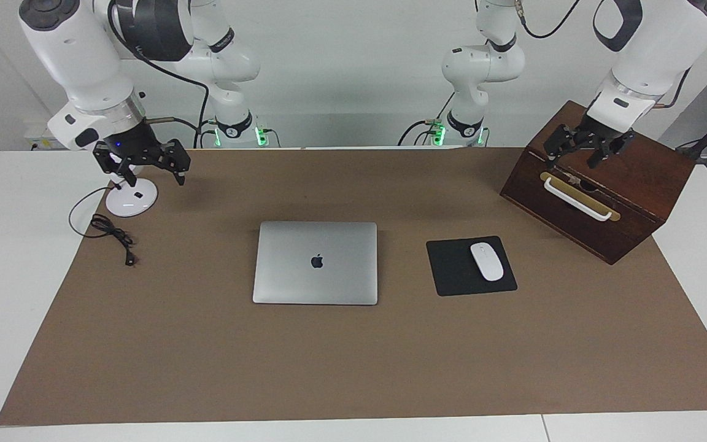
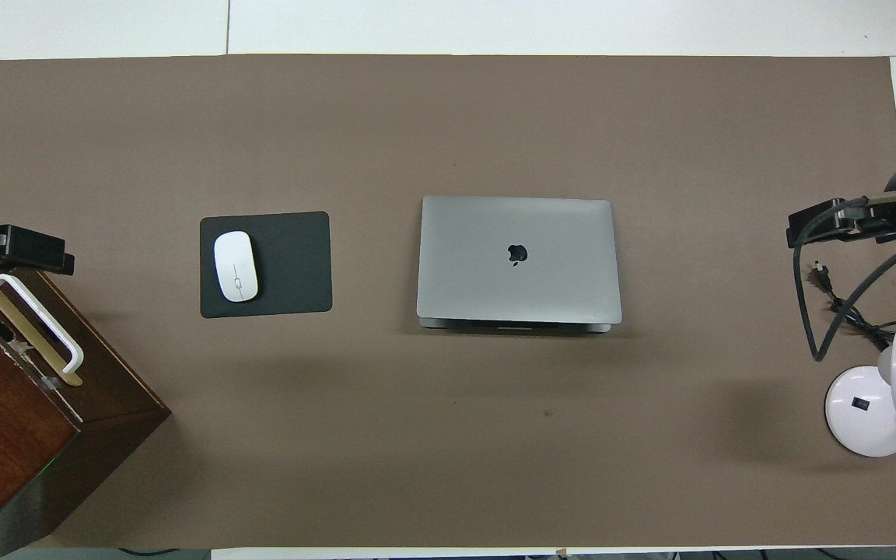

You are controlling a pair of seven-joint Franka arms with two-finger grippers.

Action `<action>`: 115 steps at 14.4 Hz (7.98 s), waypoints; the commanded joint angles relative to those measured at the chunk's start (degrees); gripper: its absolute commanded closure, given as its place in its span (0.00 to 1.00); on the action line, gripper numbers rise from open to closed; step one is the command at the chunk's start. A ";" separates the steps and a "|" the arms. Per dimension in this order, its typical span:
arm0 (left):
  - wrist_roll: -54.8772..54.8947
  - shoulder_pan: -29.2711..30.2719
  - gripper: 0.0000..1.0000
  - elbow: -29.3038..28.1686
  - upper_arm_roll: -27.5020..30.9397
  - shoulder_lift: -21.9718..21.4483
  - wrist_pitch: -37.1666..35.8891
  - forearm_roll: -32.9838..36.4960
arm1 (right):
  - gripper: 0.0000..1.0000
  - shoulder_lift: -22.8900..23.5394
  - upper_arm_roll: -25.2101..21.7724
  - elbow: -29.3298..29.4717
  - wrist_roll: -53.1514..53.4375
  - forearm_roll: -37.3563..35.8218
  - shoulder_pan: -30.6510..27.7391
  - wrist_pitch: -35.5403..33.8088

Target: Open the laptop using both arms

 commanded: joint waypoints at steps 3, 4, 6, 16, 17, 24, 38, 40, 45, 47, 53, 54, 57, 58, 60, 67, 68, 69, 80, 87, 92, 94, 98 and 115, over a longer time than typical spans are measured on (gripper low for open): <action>-0.65 0.70 0.00 1.35 -0.55 0.21 -1.56 0.55 | 0.00 0.26 -0.07 0.92 0.10 1.39 -0.48 -1.77; -0.65 0.61 0.00 1.35 -0.55 0.21 -1.56 0.63 | 0.00 0.26 -0.07 0.93 0.10 1.39 -0.48 -1.77; -0.65 0.70 0.00 1.35 -0.55 0.13 -1.13 0.55 | 0.00 0.26 -0.07 0.93 0.10 1.30 -0.30 -1.77; -0.92 0.61 0.00 1.09 -0.28 -0.31 3.00 1.16 | 0.00 -0.36 0.19 0.13 0.01 1.30 -0.22 -2.04; -0.65 0.61 0.00 1.09 -0.28 -0.40 3.18 1.16 | 0.00 -0.36 0.19 0.13 -0.25 1.30 -0.22 -2.04; -0.74 0.52 0.00 0.74 -0.37 -0.58 3.27 1.16 | 0.00 -0.45 0.28 0.05 -0.43 1.30 -0.22 -2.04; -7.83 1.22 1.00 0.47 -0.28 -0.49 7.31 0.81 | 0.12 -0.62 1.68 -0.83 0.36 2.26 0.05 -1.77; -9.26 1.22 1.00 0.39 -0.20 -0.49 7.58 0.81 | 0.19 -1.32 1.86 -2.06 2.11 3.67 0.05 -1.25; -8.91 1.22 1.00 -0.05 -0.11 -0.58 7.58 0.46 | 0.19 -2.02 5.28 -4.95 9.04 5.77 0.05 1.90; -9.09 1.05 1.00 -0.23 -0.11 -0.58 7.66 0.46 | 0.18 -3.25 6.16 -7.33 15.36 8.14 0.05 3.58; -4.97 -0.88 1.00 -8.37 -0.81 -3.81 14.84 -1.91 | 0.17 -5.18 6.78 -11.36 26.53 13.50 0.22 5.86; -4.78 -3.32 1.00 -12.32 -0.90 -5.31 18.70 -2.17 | 0.17 -6.50 7.91 -13.47 29.86 14.91 0.22 6.83; -4.78 -9.48 1.00 -25.84 -0.90 -11.45 31.70 -2.61 | 0.17 -8.96 8.28 -18.57 36.12 17.55 1.45 11.40; -4.78 -11.24 1.00 -29.81 -0.90 -13.04 35.75 -3.14 | 0.17 -9.32 8.28 -19.28 37.88 18.43 1.54 11.67; -4.78 -14.84 1.00 -36.76 -0.90 -16.21 42.79 -3.14 | 0.17 -9.32 8.36 -21.21 41.57 20.54 2.67 13.33; -4.87 -24.52 1.00 -48.55 -0.81 -16.76 62.38 -3.14 | 0.17 -11.34 8.45 -32.81 53.52 28.62 8.29 30.79; -5.22 -25.66 1.00 -49.70 -0.81 -15.88 65.29 -3.14 | 0.17 -11.34 8.54 -33.96 55.28 29.42 8.92 33.71; -5.22 -26.54 1.00 -50.58 -0.81 -14.74 67.93 -3.14 | 0.17 -11.26 9.24 -34.84 56.60 30.38 9.18 35.65; -6.10 -34.80 1.00 -60.77 -0.81 -0.84 105.20 -3.14 | 0.16 -7.30 14.17 -41.43 56.44 39.08 9.28 56.23; -10.06 -41.49 1.00 -63.24 -0.81 0.92 110.41 -3.41 | 0.12 -2.29 14.17 -43.90 55.65 44.45 14.82 69.51; -11.55 -46.22 1.00 -61.76 -0.72 3.46 110.41 -6.64 | 0.12 -1.15 14.17 -44.51 54.24 46.99 14.99 69.86; -11.38 -47.46 1.00 -59.30 -0.63 5.65 110.41 -8.85 | 0.12 -0.97 14.17 -44.69 50.84 50.24 14.99 69.86; -11.46 -47.38 1.00 -55.69 -0.55 10.22 110.41 -8.95 | 0.12 -0.62 14.17 -44.87 44.06 56.75 14.90 69.86; -10.67 -43.69 1.00 -47.16 -0.28 18.84 110.41 -8.42 | 0.10 -0.36 14.16 -46.62 41.59 59.22 15.52 69.95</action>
